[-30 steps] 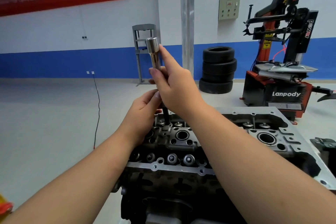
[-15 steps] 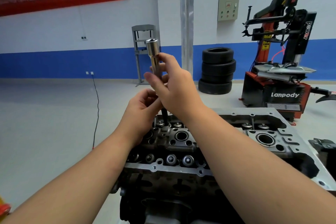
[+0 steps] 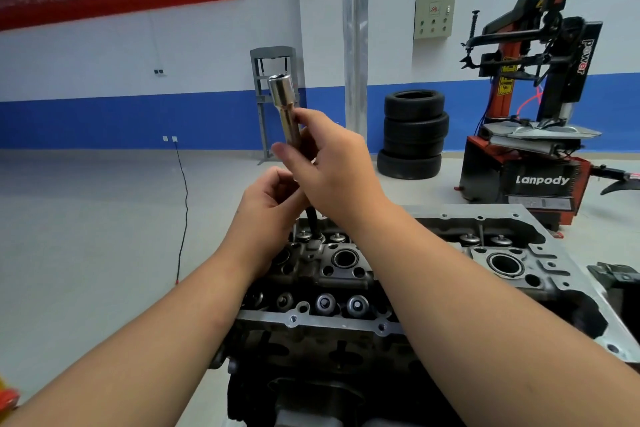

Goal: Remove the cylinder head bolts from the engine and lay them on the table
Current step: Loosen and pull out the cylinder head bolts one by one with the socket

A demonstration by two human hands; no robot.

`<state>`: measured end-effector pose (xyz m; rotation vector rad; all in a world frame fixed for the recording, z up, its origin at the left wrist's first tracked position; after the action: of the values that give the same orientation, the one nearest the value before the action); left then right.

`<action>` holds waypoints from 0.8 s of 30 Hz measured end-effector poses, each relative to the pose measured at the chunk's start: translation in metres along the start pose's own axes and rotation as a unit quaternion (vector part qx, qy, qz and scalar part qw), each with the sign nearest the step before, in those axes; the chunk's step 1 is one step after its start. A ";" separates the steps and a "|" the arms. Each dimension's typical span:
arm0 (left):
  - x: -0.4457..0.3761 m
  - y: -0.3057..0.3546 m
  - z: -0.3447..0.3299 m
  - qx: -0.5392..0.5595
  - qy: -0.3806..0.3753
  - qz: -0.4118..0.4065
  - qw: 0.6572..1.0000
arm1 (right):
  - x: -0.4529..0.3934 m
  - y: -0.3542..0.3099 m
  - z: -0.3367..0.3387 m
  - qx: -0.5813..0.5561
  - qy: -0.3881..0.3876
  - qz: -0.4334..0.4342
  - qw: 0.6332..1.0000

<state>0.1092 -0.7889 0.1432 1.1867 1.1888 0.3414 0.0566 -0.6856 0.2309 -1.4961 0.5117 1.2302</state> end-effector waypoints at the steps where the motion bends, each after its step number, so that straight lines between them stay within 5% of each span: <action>1: 0.001 0.000 -0.001 -0.004 -0.004 0.003 1.000 | -0.001 0.002 0.001 -0.004 0.008 -0.006 1.000; 5: 0.003 -0.003 -0.006 0.003 -0.031 0.032 0.999 | 0.000 0.013 -0.009 -0.030 -0.042 -0.078 0.996; 12: -0.002 -0.003 0.003 0.003 0.014 0.006 1.000 | -0.001 -0.002 0.001 0.000 0.003 0.013 1.000; 17: 0.000 -0.010 -0.005 -0.002 -0.028 0.032 0.999 | -0.002 0.015 -0.005 -0.019 -0.027 -0.077 0.997; 24: -0.002 -0.001 0.002 0.003 0.007 -0.003 1.000 | -0.003 0.002 0.001 0.008 0.003 0.005 1.000</action>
<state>0.1102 -0.7919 0.1428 1.1874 1.2071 0.3418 0.0533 -0.6864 0.2323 -1.4861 0.5319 1.2261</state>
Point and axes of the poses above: each hand's wrist, its own x-axis away from the middle knuckle, its own z-axis out of the back of the hand, y = z × x, the point moved 10 cm from there along -x, towards the middle knuckle, and after that the axes turned 13 degrees about y, right-handed, at the moved point
